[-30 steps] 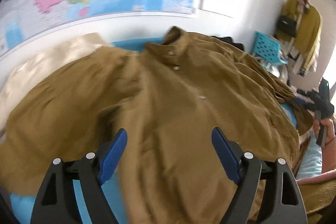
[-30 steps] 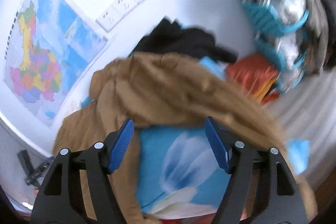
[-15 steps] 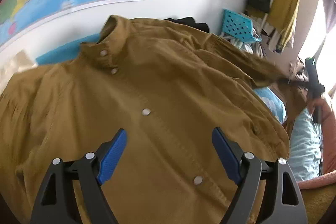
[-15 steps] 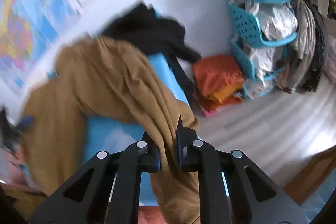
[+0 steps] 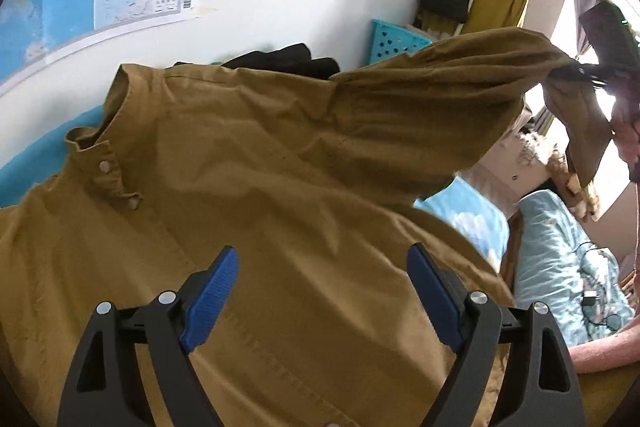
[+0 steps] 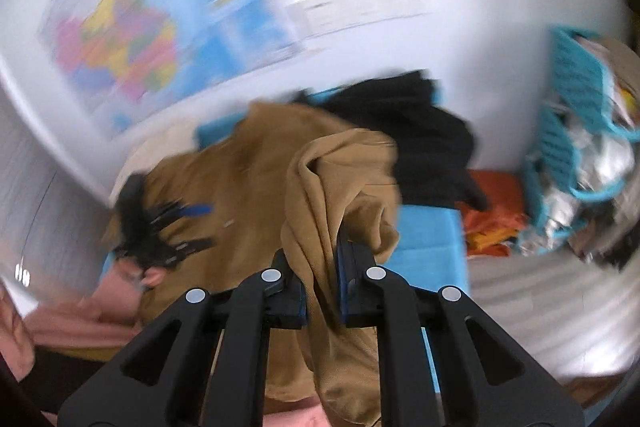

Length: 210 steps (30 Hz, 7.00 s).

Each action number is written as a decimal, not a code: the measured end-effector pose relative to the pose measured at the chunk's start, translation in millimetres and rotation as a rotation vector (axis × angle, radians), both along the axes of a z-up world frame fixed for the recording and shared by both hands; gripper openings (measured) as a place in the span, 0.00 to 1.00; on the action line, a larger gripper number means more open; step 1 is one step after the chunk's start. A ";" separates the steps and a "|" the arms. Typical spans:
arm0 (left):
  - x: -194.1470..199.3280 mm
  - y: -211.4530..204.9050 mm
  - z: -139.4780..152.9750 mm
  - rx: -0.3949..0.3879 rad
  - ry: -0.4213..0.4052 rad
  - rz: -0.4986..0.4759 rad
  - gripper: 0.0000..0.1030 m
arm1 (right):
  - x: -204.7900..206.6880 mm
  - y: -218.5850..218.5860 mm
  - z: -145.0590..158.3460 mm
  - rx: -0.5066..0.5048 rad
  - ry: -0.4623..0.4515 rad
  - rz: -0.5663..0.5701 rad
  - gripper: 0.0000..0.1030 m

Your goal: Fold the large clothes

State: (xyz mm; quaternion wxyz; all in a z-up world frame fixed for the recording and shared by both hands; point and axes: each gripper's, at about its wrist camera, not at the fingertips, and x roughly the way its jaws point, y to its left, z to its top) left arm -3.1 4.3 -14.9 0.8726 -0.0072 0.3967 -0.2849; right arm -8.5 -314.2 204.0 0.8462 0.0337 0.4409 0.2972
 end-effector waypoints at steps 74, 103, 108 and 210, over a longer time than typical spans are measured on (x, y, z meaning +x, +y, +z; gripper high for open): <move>-19.1 104.4 -55.8 0.500 0.096 0.066 0.14 | 226.2 107.5 -201.4 0.087 0.156 -0.068 0.15; 5.1 164.5 -27.1 0.441 0.037 0.305 0.19 | 171.5 133.5 -177.1 -0.196 -0.125 -0.094 0.23; 8.2 156.7 -27.3 0.494 0.027 0.300 0.24 | 196.3 127.8 -199.7 -0.223 -0.047 -0.143 0.35; -160.9 225.6 168.7 0.178 -0.414 0.603 0.22 | -69.2 462.8 -100.4 0.239 -0.273 0.921 0.74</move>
